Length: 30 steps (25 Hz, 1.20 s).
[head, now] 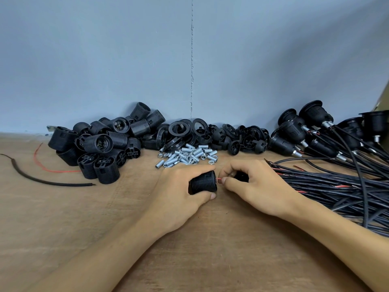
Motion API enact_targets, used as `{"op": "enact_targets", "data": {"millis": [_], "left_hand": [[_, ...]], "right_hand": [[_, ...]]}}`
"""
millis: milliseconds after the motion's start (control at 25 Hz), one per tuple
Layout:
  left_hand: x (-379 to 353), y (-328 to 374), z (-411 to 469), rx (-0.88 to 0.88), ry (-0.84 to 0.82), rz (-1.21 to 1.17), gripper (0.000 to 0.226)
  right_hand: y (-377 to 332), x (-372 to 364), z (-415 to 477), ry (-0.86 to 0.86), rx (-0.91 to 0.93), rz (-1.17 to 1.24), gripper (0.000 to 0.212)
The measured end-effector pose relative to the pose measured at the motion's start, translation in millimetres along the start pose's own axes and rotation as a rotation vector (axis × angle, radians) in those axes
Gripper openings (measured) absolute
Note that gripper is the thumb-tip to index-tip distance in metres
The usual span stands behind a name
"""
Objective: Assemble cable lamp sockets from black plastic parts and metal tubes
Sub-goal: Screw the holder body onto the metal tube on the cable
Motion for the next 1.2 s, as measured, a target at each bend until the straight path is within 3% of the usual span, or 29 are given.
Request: {"op": "enact_targets", "data": {"millis": [240, 440, 600, 800, 1200], "left_hand": [[-2.2, -5.2, -0.8, 0.064, 0.027, 0.032, 0.051], [-1.2, -4.7, 1.6, 0.052, 0.019, 0.02, 0.041], [-1.7, -5.7, 2.3, 0.047, 0.02, 0.002, 0.047], [-2.7, -6.7, 4.0, 0.035, -0.016, 0.006, 0.048], [-2.2, -5.0, 5.1, 0.008, -0.039, 0.012, 0.045]], "right_hand": [[3.3, -2.9, -1.1, 0.036, 0.046, -0.076, 0.013], [1.8, -3.5, -2.0, 0.033, 0.066, -0.08, 0.027], [0.7, -3.7, -2.7, 0.031, 0.075, -0.085, 0.032], [2.9, -4.5, -2.0, 0.043, 0.086, -0.09, 0.016], [3.2, -5.3, -2.1, 0.027, 0.092, -0.065, 0.015]]}}
Point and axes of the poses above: each hand's wrist, its own z-axis towards the middle knuckle, its own x-axis out of the back of the hand, y = z × x, the point moved 2 cm from there along z, towards the middle knuckle, and after that the axes turned 6 degrees about y, right-handed, at the moved point
